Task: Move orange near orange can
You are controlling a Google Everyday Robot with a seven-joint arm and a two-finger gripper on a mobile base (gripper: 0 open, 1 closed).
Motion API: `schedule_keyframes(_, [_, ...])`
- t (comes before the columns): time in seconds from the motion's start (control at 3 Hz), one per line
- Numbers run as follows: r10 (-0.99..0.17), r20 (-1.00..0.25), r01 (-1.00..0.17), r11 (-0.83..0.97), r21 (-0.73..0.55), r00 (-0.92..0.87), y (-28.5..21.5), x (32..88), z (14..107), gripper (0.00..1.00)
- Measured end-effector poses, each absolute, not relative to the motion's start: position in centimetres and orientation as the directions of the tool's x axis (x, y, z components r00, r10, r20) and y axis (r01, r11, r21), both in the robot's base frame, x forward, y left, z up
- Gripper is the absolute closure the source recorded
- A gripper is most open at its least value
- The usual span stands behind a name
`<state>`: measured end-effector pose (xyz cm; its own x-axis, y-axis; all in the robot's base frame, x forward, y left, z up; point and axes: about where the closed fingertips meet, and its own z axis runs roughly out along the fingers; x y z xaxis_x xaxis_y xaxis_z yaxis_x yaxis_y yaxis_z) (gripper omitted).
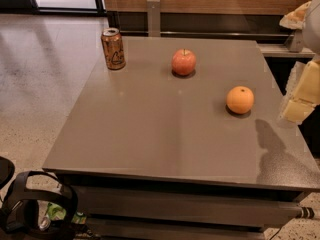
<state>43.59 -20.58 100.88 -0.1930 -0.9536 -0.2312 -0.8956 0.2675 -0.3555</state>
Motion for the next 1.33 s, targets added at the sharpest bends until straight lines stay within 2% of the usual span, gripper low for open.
schedule_keyframes(0.33, [-0.954,-0.231,-0.896,0.267,-0.356,-0.193,-20.6,43.6,100.9,0.0])
schedule_keyframes(0.67, [-0.933,-0.307,-0.888,0.293,-0.354,-0.185,-21.7,44.3,100.4,0.0])
schedule_keyframes(1.33, [-0.807,-0.566,-0.856,0.404,-0.323,-0.167,-26.2,48.5,98.2,0.0])
